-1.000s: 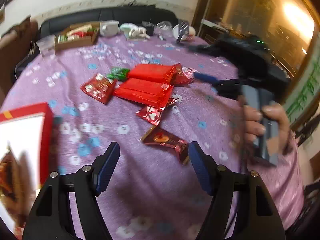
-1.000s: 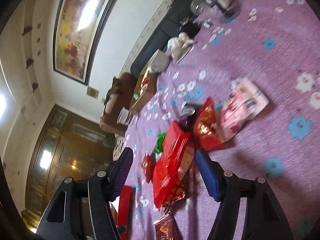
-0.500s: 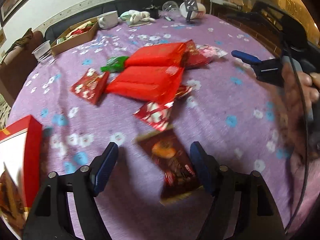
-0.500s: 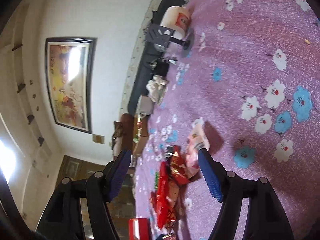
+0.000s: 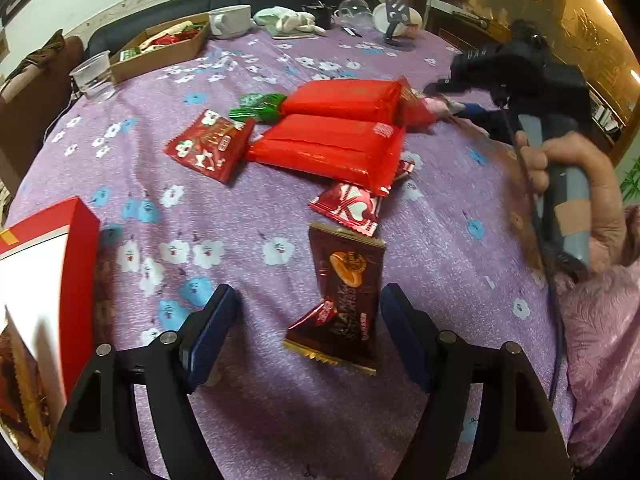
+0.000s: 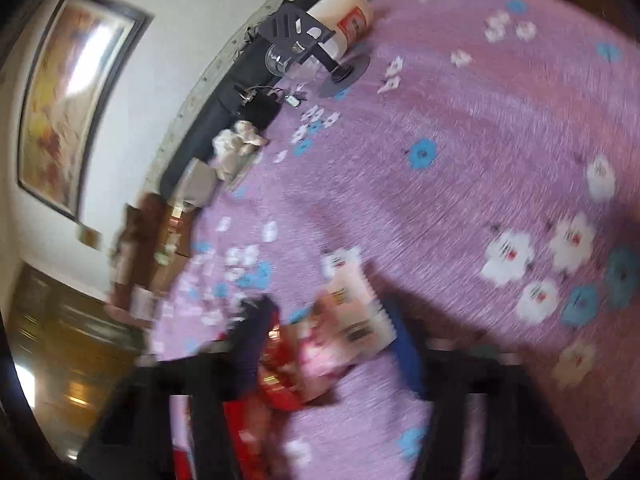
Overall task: Organize snacks
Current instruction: 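Grasp a dark brown MANLY packet with the left tool while the right tool grasps a pink packet, then carry both packets to the white tray and open both tools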
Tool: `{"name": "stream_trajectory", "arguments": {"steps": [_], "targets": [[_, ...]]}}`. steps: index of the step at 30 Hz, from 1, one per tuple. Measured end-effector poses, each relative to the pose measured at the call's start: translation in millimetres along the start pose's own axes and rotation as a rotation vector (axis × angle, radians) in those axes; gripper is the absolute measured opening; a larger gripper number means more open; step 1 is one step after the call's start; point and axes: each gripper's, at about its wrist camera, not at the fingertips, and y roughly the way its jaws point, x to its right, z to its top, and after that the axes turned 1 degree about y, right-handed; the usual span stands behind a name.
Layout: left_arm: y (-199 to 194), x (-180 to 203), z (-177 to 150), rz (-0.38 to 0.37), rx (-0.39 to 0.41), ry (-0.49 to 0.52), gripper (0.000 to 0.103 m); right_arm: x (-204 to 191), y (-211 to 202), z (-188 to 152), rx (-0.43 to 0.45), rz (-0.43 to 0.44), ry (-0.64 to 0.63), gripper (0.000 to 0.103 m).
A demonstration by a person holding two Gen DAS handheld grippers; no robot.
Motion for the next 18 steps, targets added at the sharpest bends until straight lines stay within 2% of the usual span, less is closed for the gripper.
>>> {"name": "stream_trajectory", "arguments": {"steps": [1, 3, 5, 6, 7, 8, 13, 15, 18], "targets": [[0.4, 2.6, -0.6, -0.001, 0.009, 0.014, 0.074, 2.7, 2.2, -0.3, 0.003, -0.007, -0.017, 0.023], [1.7, 8.6, -1.2, 0.005, 0.016, 0.047, 0.073, 13.0, 1.8, 1.8, -0.028, 0.044, -0.007, 0.020], [0.8, 13.2, -1.5, 0.002, 0.034, 0.071, 0.054, 21.8, 2.9, 3.9, -0.064, 0.096, 0.036, 0.016], [-0.1, 13.8, -1.2, 0.001, 0.041, 0.073, 0.049, 25.5, 2.9, 5.1, -0.081, 0.125, 0.065, 0.015], [-0.5, 13.2, -0.5, -0.002, 0.047, 0.069, 0.036, 29.6, 3.3, 6.2, -0.101, 0.166, 0.097, 0.014], [-0.5, 11.8, 0.5, -0.008, 0.052, 0.064, 0.034, 31.0, 3.3, 7.2, -0.114, 0.196, 0.111, 0.014], [-1.0, 5.7, 0.6, -0.026, 0.065, 0.024, 0.031, 30.0, 0.3, 7.7, -0.139, 0.277, 0.151, 0.012], [-2.2, 2.1, -1.2, -0.046, 0.072, 0.003, 0.030, 31.4, -1.5, 8.8, -0.145, 0.321, 0.173, 0.007], [-4.5, -2.1, -3.1, -0.045, 0.076, -0.016, 0.030, 27.3, -5.5, 10.6, -0.139, 0.316, 0.150, 0.006]]}}
